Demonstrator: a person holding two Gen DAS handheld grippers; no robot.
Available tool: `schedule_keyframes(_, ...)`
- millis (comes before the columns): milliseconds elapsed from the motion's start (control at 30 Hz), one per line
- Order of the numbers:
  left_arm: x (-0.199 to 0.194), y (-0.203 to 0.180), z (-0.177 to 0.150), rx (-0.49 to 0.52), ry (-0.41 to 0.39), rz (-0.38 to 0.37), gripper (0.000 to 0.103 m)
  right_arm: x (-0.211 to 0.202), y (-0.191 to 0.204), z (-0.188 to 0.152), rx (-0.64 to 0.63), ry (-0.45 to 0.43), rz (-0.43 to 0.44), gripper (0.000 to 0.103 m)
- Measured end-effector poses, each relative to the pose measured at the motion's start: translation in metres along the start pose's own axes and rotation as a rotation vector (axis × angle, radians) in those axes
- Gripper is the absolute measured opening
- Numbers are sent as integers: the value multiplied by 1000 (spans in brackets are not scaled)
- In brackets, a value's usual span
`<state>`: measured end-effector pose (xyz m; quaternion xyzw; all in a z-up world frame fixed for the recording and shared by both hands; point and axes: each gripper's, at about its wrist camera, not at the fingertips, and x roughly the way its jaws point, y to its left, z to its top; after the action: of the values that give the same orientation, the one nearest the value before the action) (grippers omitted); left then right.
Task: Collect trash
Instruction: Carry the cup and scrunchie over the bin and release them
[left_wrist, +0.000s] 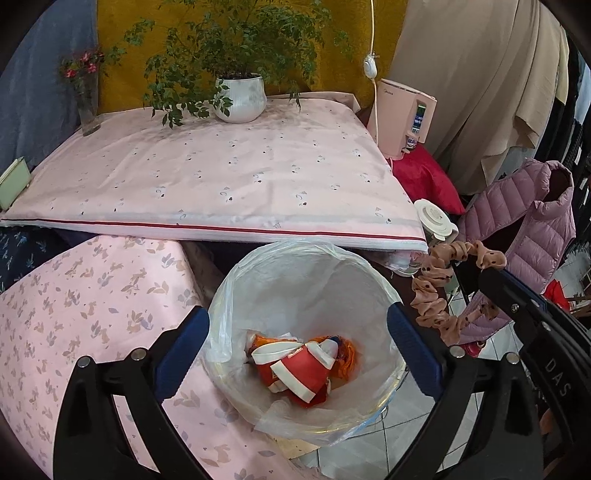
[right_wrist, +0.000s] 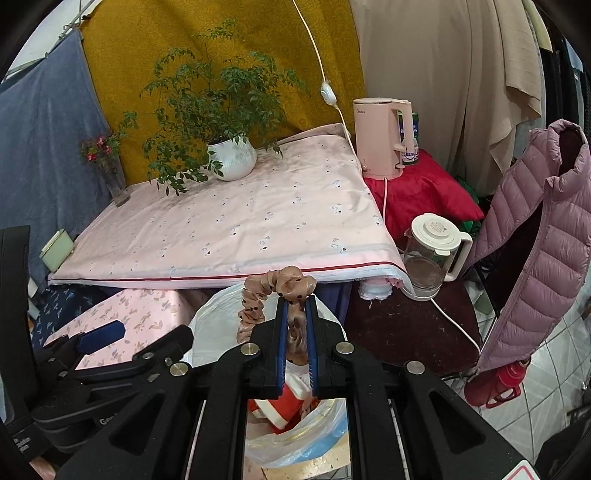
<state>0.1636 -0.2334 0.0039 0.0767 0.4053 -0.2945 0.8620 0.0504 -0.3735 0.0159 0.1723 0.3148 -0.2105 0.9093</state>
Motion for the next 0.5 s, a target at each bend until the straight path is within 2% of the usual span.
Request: schedule_keyframes(500,-9,39,-5,-55,-19,62,93,17,34,-3,-46,32,43,9)
